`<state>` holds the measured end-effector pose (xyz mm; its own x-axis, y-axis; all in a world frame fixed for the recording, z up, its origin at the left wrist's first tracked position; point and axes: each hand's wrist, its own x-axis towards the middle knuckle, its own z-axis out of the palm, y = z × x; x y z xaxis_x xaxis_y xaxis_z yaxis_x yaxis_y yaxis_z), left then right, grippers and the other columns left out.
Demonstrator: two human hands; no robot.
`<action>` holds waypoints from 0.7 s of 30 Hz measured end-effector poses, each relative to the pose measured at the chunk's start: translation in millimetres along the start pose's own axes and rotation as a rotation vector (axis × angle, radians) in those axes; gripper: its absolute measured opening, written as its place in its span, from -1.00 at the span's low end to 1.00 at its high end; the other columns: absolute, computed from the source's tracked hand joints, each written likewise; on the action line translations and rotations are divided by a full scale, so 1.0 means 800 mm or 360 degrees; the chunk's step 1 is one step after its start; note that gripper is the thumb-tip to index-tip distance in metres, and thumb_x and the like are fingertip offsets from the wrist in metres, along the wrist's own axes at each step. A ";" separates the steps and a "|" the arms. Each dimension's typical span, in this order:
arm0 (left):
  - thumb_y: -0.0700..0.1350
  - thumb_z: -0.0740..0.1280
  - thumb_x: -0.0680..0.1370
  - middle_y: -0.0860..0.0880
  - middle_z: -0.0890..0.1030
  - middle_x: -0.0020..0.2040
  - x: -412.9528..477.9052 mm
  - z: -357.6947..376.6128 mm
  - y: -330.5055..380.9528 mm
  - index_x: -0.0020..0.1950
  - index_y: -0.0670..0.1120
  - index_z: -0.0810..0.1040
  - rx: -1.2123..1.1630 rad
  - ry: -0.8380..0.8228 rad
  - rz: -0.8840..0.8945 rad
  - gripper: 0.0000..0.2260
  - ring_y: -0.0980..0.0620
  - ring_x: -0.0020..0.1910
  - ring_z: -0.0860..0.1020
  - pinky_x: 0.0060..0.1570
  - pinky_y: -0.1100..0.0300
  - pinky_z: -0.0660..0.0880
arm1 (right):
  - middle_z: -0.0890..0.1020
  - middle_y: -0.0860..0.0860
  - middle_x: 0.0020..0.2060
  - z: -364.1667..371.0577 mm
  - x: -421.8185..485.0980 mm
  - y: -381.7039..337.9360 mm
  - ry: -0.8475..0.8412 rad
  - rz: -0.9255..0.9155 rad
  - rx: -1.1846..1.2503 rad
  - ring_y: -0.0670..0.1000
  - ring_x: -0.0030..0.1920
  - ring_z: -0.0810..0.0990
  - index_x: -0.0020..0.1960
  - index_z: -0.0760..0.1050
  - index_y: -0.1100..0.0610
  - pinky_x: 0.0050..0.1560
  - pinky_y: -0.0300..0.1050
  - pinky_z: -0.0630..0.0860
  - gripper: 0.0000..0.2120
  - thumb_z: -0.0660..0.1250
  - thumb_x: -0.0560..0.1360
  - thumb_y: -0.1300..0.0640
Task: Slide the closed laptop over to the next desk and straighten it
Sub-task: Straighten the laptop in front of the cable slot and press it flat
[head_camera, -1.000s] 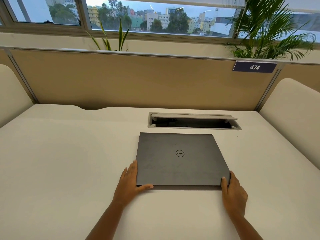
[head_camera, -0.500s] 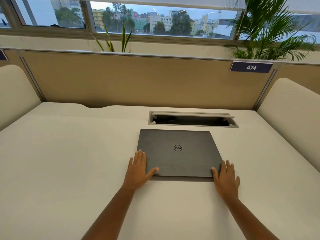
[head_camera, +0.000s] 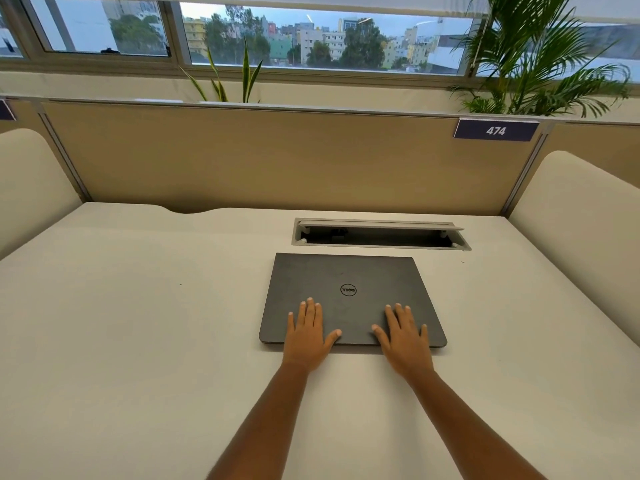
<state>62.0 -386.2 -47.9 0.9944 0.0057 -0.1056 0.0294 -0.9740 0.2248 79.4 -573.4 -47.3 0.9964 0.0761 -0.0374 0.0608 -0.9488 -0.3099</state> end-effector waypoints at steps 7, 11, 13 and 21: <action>0.19 -0.06 0.60 -0.12 -0.11 0.57 -0.002 0.011 -0.002 0.52 -0.15 -0.14 0.0027 0.0058 0.0005 -0.37 -0.07 0.54 -0.13 0.51 -0.04 -0.15 | 0.04 0.03 0.54 0.011 -0.003 0.004 0.0010 -0.0023 -0.0074 0.05 0.53 -0.06 0.50 -0.01 0.04 0.49 0.18 -0.10 -0.44 -0.04 0.57 -0.15; 0.36 -0.54 0.33 -0.11 -0.11 0.57 -0.006 0.008 0.001 0.52 -0.14 -0.15 0.0017 0.0098 0.0005 -0.09 -0.07 0.54 -0.12 0.51 -0.03 -0.15 | 0.03 0.03 0.54 0.013 -0.005 0.004 0.0033 -0.0029 -0.0063 0.04 0.54 -0.06 0.50 -0.02 0.04 0.49 0.17 -0.11 -0.45 -0.05 0.58 -0.14; 0.36 -0.74 0.05 -0.10 -0.11 0.57 -0.007 0.007 0.001 0.52 -0.13 -0.14 -0.0001 0.0109 0.0002 0.16 -0.06 0.55 -0.12 0.52 -0.03 -0.15 | 0.04 0.03 0.54 0.015 -0.006 0.004 0.0045 -0.0026 -0.0071 0.03 0.53 -0.06 0.50 -0.02 0.03 0.49 0.16 -0.11 -0.45 -0.05 0.58 -0.14; 0.35 -0.76 0.01 -0.10 -0.11 0.57 -0.008 0.007 0.002 0.52 -0.12 -0.15 -0.0020 0.0119 -0.0010 0.19 -0.06 0.55 -0.11 0.52 -0.02 -0.16 | 0.06 0.02 0.53 0.017 -0.005 0.006 0.0064 -0.0015 -0.0093 0.03 0.53 -0.03 0.50 0.00 0.03 0.49 0.16 -0.08 -0.40 -0.18 0.53 -0.21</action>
<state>55.4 -388.9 -52.7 0.9990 0.0291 -0.0348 0.0365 -0.9710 0.2363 74.8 -573.8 -61.3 0.9972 0.0742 0.0038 0.0727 -0.9645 -0.2538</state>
